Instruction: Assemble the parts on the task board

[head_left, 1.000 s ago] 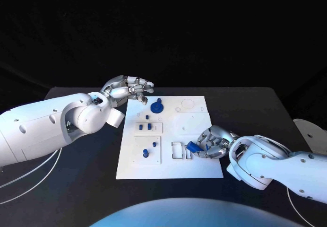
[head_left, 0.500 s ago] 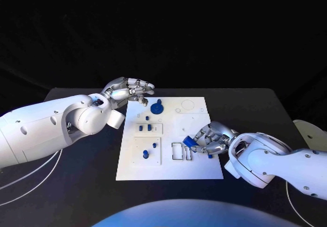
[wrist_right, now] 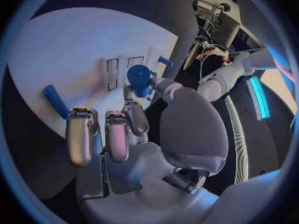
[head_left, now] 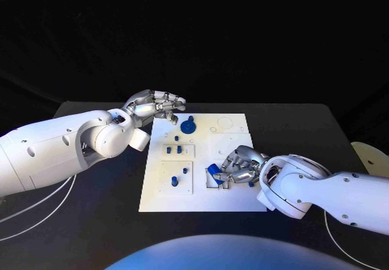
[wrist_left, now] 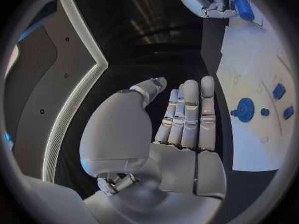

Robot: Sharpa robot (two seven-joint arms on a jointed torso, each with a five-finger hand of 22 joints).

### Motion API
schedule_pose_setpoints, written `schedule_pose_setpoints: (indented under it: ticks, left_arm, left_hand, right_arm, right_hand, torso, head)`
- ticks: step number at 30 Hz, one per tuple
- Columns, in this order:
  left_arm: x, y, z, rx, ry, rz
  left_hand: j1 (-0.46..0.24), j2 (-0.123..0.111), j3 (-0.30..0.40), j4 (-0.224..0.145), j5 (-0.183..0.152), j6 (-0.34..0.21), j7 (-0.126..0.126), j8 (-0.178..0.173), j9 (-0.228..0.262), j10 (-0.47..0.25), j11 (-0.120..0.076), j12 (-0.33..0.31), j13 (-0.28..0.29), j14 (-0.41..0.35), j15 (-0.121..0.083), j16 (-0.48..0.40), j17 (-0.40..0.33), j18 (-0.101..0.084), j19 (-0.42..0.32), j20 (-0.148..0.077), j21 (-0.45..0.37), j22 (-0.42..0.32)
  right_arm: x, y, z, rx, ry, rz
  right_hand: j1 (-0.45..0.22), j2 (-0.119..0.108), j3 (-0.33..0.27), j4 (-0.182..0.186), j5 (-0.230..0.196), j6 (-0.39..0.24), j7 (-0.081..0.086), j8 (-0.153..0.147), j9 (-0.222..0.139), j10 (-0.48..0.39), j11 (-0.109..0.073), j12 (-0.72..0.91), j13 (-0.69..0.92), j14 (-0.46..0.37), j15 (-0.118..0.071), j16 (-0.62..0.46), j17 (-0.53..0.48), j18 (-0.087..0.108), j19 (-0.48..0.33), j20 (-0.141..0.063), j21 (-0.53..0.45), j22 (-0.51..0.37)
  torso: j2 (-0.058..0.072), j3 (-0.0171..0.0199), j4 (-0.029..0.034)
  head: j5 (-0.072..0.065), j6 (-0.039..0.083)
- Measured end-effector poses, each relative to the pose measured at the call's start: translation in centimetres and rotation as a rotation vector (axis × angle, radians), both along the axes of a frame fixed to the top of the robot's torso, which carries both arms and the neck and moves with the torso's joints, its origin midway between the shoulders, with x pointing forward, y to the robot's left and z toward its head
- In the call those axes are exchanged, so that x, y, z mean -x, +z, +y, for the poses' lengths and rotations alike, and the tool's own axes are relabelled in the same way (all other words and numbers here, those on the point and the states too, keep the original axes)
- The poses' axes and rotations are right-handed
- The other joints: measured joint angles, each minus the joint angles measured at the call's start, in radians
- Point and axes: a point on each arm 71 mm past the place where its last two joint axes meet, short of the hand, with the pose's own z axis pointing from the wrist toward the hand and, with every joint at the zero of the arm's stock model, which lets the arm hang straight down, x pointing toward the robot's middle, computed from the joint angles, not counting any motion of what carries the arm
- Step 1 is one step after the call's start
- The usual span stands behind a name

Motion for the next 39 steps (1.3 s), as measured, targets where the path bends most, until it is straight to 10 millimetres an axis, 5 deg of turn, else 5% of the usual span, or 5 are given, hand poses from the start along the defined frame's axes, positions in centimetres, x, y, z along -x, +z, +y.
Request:
schedule_pose_setpoints:
  ticks: [2,10,16,22,39]
  left_arm:
    - [0.0,0.0,0.0,0.0,0.0,0.0]
    - [0.0,0.0,0.1,0.0,-0.001,0.001]
    - [0.1,0.0,0.1,-0.001,-0.001,0.002]
    - [0.1,0.0,0.1,-0.001,-0.001,0.003]
    - [0.1,0.0,0.3,-0.003,0.001,0.005]
  left_hand:
    - [0.0,0.0,0.0,0.0,0.0,0.0,0.0,0.0,0.001,0.0,0.0,0.0,-0.001,0.0,0.0,0.0,-0.001,0.0,0.0,0.0,0.0,0.0]
    - [0.0,0.0,0.0,0.0,0.0,0.0,0.0,0.0,0.001,0.0,0.0,0.0,-0.001,0.0,0.0,0.0,-0.001,0.0,0.0,0.0,0.0,0.0]
    - [0.0,0.0,0.0,0.0,0.0,0.0,0.0,0.0,0.001,0.0,0.0,0.0,-0.001,0.0,0.0,0.0,-0.001,0.0,0.0,0.0,0.0,0.0]
    - [0.0,0.0,0.0,0.0,0.0,0.0,0.0,0.0,0.001,0.0,0.0,0.0,-0.001,0.0,0.0,0.0,-0.001,0.0,0.0,0.0,0.0,0.0]
    - [0.0,0.0,0.0,0.0,0.0,0.0,0.0,0.0,0.0,0.0,0.0,0.0,-0.001,0.0,0.0,0.0,-0.001,0.0,0.0,0.0,0.0,0.0]
  right_arm:
    - [-0.1,-0.1,0.1,0.012,0.01,0.005]
    - [-0.3,-0.5,0.3,0.056,0.044,0.015]
    - [-0.5,-0.7,0.3,0.083,0.056,0.012]
    - [-0.6,-0.7,0.7,0.091,0.069,0.001]
    - [0.5,0.2,0.2,0.063,0.08,-0.032]
  right_hand:
    - [-0.009,-0.002,-0.01,0.01,-0.017,0.001,-0.001,0.0,0.062,0.001,0.001,0.0,0.002,0.0,0.0,0.0,0.0,0.0,0.0,0.0,0.0,0.0]
    - [-0.025,0.007,-0.035,0.018,-0.036,0.058,-0.047,0.005,0.085,0.007,0.0,0.005,0.009,0.0,0.0,0.0,0.0,0.0,0.0,0.0,0.0,0.0]
    - [-0.041,0.016,-0.06,0.032,-0.057,0.055,-0.044,-0.003,0.077,0.007,0.0,0.009,0.012,0.0,0.0,0.0,0.0,0.0,0.0,0.0,0.0,0.0]
    - [-0.067,0.041,-0.159,0.049,-0.161,0.055,-0.044,-0.012,0.077,0.007,0.0,0.009,0.012,0.0,0.0,0.0,0.0,0.0,0.0,0.0,0.0,0.0]
    - [-0.029,0.052,-0.176,0.045,-0.156,0.065,-0.047,-0.013,0.083,0.014,-0.007,0.018,0.014,0.004,-0.004,0.008,0.0,0.0,-0.002,-0.002,0.011,0.0]
  torso:
    - [0.0,0.0001,-0.0003]
    - [0.0,0.0003,-0.0012]
    - [0.0,0.0009,-0.0012]
    - [0.0,0.0014,-0.0012]
    - [0.0,0.0015,-0.001]
  head:
    - [0.001,-0.001]
    - [0.005,-0.008]
    - [0.006,-0.011]
    - [0.006,-0.01]
    - [0.007,-0.007]
